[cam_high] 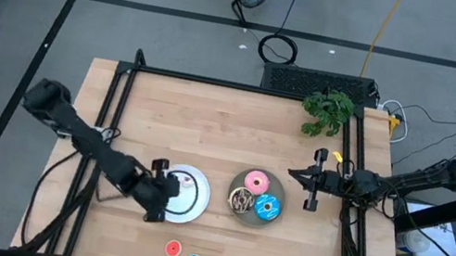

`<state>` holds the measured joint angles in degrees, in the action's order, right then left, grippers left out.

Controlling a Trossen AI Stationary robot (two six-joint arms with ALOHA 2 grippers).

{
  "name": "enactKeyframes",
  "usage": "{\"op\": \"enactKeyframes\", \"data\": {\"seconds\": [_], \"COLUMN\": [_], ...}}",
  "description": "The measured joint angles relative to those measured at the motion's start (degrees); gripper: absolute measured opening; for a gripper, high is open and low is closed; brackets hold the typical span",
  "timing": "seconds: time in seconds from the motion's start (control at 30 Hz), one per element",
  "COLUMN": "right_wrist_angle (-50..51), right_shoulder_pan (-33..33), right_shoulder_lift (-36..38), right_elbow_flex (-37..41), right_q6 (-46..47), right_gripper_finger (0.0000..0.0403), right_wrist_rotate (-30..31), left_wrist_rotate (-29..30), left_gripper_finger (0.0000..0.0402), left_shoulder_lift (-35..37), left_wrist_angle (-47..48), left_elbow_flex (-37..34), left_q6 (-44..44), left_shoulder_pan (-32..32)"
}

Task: Pick & Place donuts
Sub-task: Put the small brown donut on the white plate

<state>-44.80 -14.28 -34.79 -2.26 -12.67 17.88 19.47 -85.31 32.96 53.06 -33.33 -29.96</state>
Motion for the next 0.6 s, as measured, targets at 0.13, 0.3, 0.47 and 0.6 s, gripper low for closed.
{"op": "enactKeyframes", "data": {"seconds": [0.13, 0.3, 0.47, 0.6], "right_wrist_angle": [-0.1, -0.4, -0.4, 0.0], "right_shoulder_pan": [0.0, 0.0, 0.0, 0.0], "right_shoulder_lift": [0.0, 0.0, 0.0, 0.0], "right_elbow_flex": [0.0, 0.0, 0.0, 0.0], "right_q6": [0.0, 0.0, 0.0, 1.0], "right_gripper_finger": [0.0, 0.0, 0.0, 0.0], "right_wrist_rotate": [0.0, 0.0, 0.0, 0.0], "left_wrist_rotate": [-2.9, -4.5, -5.7, -7.1], "left_gripper_finger": [0.001, 0.0015, 0.0016, 0.0007], "left_shoulder_lift": [-4.9, -9.3, -12.5, -13.5], "left_wrist_angle": [0.1, 0.6, 0.5, 0.4], "left_elbow_flex": [0.0, 0.0, 0.0, 0.3], "left_q6": [-0.7, -1.5, -0.5, 0.4], "left_shoulder_pan": [0.6, 2.8, 5.0, 6.0]}}
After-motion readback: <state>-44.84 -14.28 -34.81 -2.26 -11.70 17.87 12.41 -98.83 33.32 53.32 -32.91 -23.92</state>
